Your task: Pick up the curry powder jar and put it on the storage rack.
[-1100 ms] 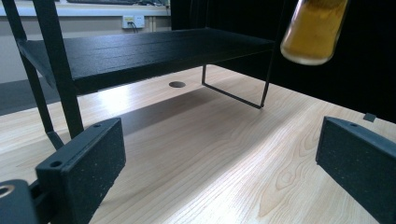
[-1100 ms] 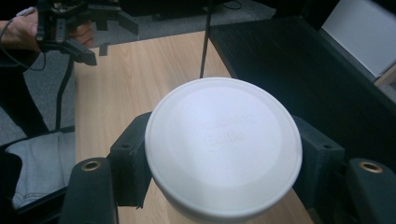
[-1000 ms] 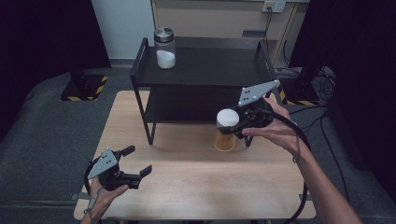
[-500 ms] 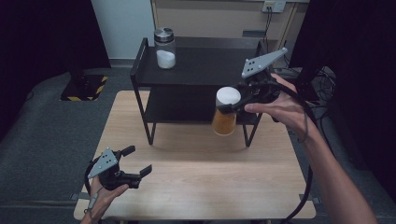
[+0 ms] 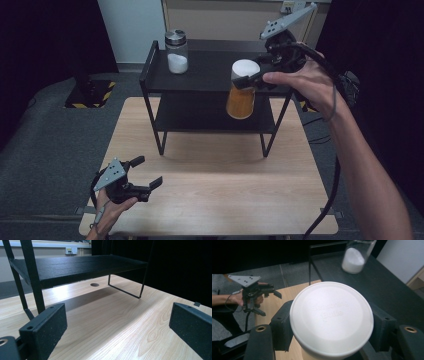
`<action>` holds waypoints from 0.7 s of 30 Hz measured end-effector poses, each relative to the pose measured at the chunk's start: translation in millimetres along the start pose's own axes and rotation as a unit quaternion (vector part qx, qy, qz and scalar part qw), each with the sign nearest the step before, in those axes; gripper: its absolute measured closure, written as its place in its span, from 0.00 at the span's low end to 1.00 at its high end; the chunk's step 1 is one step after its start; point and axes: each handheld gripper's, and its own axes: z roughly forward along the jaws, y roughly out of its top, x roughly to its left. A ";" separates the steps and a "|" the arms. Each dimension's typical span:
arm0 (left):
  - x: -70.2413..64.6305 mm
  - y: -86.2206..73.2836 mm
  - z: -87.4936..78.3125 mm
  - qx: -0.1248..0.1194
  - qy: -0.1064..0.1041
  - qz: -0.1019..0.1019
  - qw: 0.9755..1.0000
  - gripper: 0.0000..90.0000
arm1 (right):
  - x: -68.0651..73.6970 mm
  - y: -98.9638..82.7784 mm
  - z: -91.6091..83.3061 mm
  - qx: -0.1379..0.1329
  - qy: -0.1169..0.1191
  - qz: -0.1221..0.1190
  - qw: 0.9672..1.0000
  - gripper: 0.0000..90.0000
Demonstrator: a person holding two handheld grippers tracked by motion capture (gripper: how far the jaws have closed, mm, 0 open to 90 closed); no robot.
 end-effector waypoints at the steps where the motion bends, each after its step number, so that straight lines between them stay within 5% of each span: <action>1: 0.1 0.0 -0.1 0.000 0.000 0.000 1.000 0.00 | -1.3 5.0 -1.3 0.003 -0.004 0.001 1.000 0.38; 14: 0.8 0.1 -0.1 -0.001 -0.002 0.001 1.000 0.00 | -16.6 36.2 -6.1 0.004 -0.049 0.031 0.998 0.38; 21: 1.1 0.1 -0.4 -0.002 -0.003 0.001 1.000 0.00 | -28.5 41.0 -1.8 0.005 -0.101 0.078 0.992 0.38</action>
